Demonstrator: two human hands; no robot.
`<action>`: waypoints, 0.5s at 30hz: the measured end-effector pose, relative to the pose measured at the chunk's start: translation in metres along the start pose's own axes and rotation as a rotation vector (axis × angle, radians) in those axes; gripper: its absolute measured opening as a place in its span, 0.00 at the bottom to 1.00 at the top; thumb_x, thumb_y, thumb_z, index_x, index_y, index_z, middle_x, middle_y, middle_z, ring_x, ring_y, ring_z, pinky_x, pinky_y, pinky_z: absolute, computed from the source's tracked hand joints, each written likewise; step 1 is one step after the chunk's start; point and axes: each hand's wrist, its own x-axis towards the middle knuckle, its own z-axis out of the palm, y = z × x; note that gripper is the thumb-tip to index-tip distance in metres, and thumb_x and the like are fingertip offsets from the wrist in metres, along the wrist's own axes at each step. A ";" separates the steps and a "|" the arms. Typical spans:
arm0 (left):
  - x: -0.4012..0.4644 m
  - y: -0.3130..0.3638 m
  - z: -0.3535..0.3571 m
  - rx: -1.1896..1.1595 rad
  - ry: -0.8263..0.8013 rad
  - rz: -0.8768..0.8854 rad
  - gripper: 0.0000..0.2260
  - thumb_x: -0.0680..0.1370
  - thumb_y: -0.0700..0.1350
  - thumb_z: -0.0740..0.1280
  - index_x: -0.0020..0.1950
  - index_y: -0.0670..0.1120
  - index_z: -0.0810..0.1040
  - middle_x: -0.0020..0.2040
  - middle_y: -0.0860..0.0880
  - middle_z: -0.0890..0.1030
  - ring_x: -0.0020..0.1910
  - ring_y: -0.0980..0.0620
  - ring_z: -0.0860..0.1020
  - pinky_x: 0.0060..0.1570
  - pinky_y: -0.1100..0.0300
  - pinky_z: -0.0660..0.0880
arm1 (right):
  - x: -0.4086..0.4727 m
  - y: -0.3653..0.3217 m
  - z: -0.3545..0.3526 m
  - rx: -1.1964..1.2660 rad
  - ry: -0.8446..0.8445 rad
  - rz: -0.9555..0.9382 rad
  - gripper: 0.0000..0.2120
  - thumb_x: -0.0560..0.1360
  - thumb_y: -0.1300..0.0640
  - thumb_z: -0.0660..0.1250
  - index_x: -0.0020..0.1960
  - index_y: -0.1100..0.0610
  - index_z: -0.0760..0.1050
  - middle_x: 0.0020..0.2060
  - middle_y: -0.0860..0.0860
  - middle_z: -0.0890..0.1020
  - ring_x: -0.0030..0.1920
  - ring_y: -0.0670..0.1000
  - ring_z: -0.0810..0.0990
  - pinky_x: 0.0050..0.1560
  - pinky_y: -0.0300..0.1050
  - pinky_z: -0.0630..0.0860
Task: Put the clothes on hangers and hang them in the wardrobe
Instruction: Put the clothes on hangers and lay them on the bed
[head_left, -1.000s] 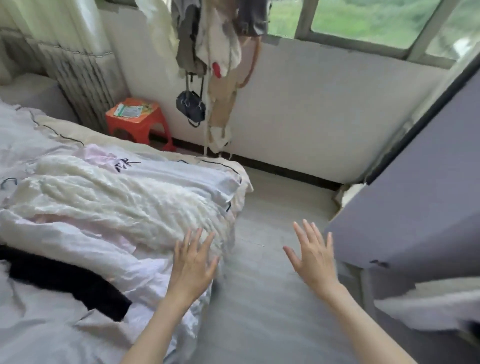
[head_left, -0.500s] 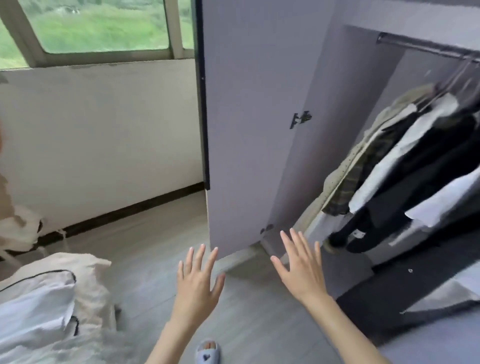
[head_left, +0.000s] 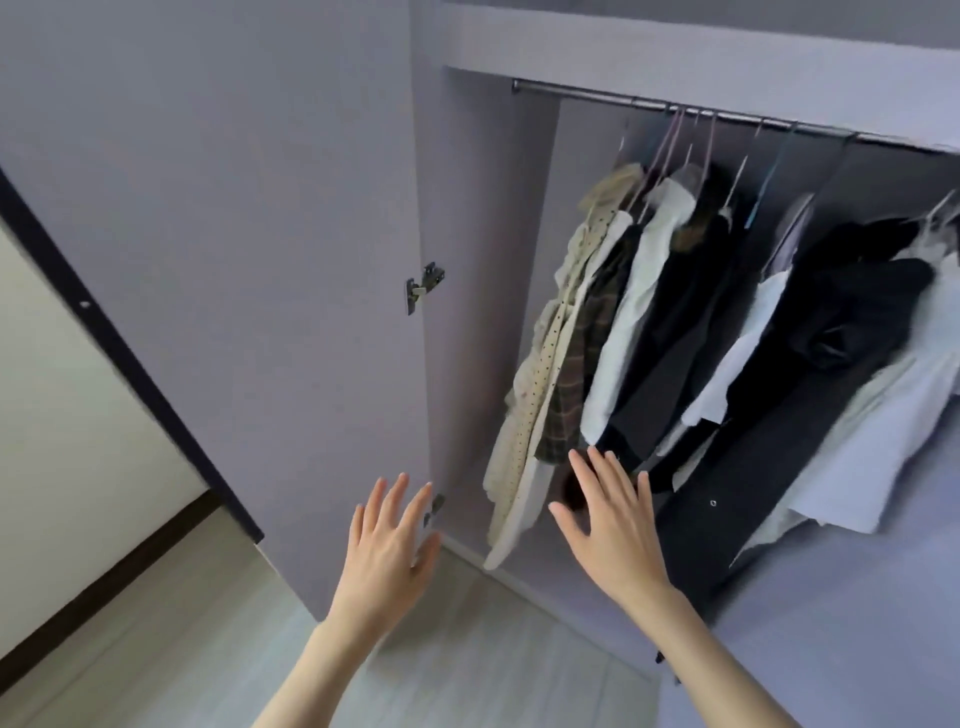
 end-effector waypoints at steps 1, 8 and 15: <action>0.011 0.001 0.004 -0.027 -0.022 0.003 0.24 0.78 0.58 0.57 0.73 0.52 0.62 0.74 0.44 0.61 0.74 0.39 0.55 0.68 0.45 0.53 | 0.010 0.005 -0.002 -0.019 0.006 0.006 0.30 0.75 0.40 0.50 0.69 0.56 0.67 0.67 0.56 0.71 0.69 0.57 0.67 0.66 0.64 0.60; 0.133 0.028 0.001 -0.128 0.007 0.061 0.35 0.70 0.65 0.40 0.75 0.53 0.57 0.76 0.48 0.56 0.75 0.45 0.48 0.71 0.49 0.51 | 0.132 0.040 -0.025 -0.104 0.106 -0.036 0.30 0.75 0.40 0.49 0.70 0.56 0.67 0.68 0.56 0.71 0.70 0.57 0.65 0.67 0.63 0.59; 0.261 0.077 -0.020 -0.217 0.054 0.085 0.31 0.74 0.64 0.48 0.73 0.50 0.61 0.74 0.47 0.61 0.75 0.47 0.53 0.71 0.54 0.52 | 0.262 0.059 -0.054 -0.175 0.184 -0.209 0.26 0.77 0.43 0.50 0.68 0.55 0.70 0.67 0.55 0.72 0.70 0.57 0.66 0.67 0.61 0.55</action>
